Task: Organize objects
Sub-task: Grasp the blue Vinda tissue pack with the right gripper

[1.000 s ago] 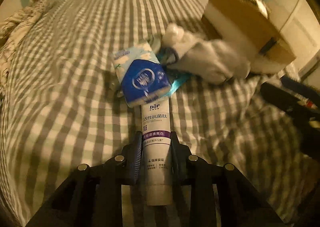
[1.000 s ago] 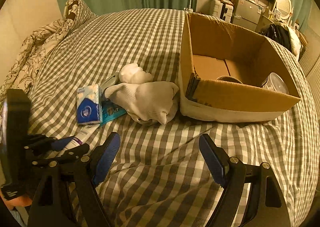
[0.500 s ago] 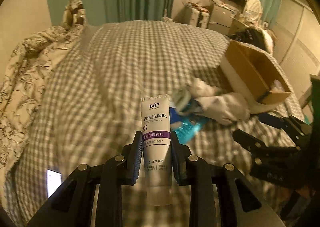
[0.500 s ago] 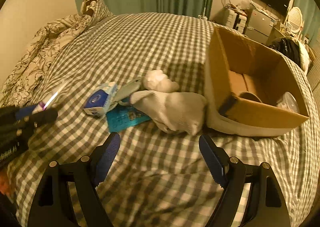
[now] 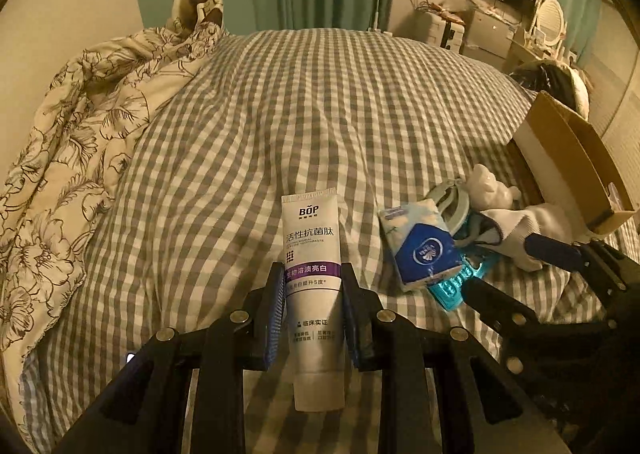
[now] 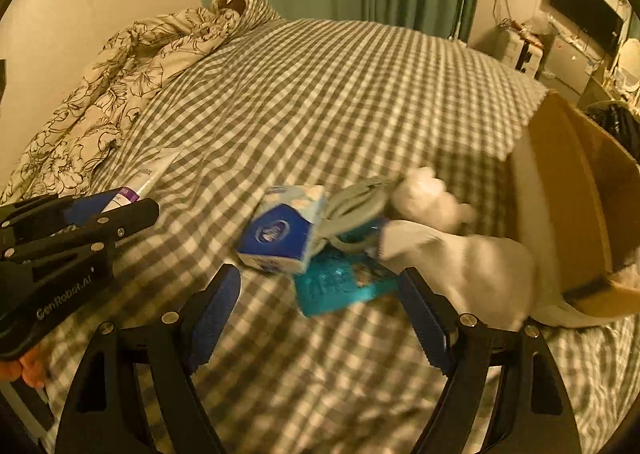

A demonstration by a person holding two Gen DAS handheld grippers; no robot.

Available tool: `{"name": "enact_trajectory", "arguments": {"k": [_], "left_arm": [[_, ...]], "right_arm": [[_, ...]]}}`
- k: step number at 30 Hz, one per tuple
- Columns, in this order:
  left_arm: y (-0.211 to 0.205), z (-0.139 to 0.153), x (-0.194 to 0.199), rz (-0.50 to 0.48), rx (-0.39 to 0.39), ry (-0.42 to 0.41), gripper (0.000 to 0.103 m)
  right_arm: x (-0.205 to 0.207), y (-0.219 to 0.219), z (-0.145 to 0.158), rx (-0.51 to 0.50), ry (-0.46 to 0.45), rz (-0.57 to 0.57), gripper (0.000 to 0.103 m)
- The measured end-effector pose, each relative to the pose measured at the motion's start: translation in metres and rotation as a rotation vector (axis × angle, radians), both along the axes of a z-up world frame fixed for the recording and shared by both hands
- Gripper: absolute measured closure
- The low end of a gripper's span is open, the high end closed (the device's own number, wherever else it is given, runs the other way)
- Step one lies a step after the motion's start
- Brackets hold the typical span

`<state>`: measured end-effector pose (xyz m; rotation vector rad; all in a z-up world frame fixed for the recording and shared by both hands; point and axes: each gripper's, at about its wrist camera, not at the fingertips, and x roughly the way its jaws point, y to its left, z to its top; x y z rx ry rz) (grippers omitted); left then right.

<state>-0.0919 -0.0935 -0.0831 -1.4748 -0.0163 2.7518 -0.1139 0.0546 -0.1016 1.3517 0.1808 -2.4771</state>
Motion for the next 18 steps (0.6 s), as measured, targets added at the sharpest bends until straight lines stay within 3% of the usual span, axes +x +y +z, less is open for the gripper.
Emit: {"name": "enact_trajectory", "arguments": {"k": [4, 12, 14, 15, 16, 18], "left_arm": [[-0.002, -0.006, -0.003, -0.001, 0.007, -0.014, 0.077], [-0.008, -0.010, -0.004, 0.002, 0.034, -0.026, 0.077], [-0.008, -0.009, -0.002, -0.002, 0.037, -0.028, 0.077], [-0.008, -0.007, 0.000, -0.004, 0.037, -0.027, 0.077], [-0.009, -0.006, 0.001, -0.005, 0.036, -0.026, 0.077], [-0.008, -0.002, 0.003, -0.006, 0.038, -0.023, 0.077]], "right_arm": [[-0.019, -0.008, -0.013, -0.030, -0.045, -0.019, 0.022], [-0.038, -0.040, -0.051, 0.011, -0.128, 0.020, 0.022], [-0.040, -0.044, -0.057, 0.028, -0.138, 0.025, 0.032], [-0.040, -0.046, -0.060, 0.042, -0.144, 0.022, 0.045], [-0.040, -0.046, -0.061, 0.054, -0.144, 0.022, 0.051], [-0.037, -0.041, -0.057, 0.039, -0.133, 0.014, 0.053]]}}
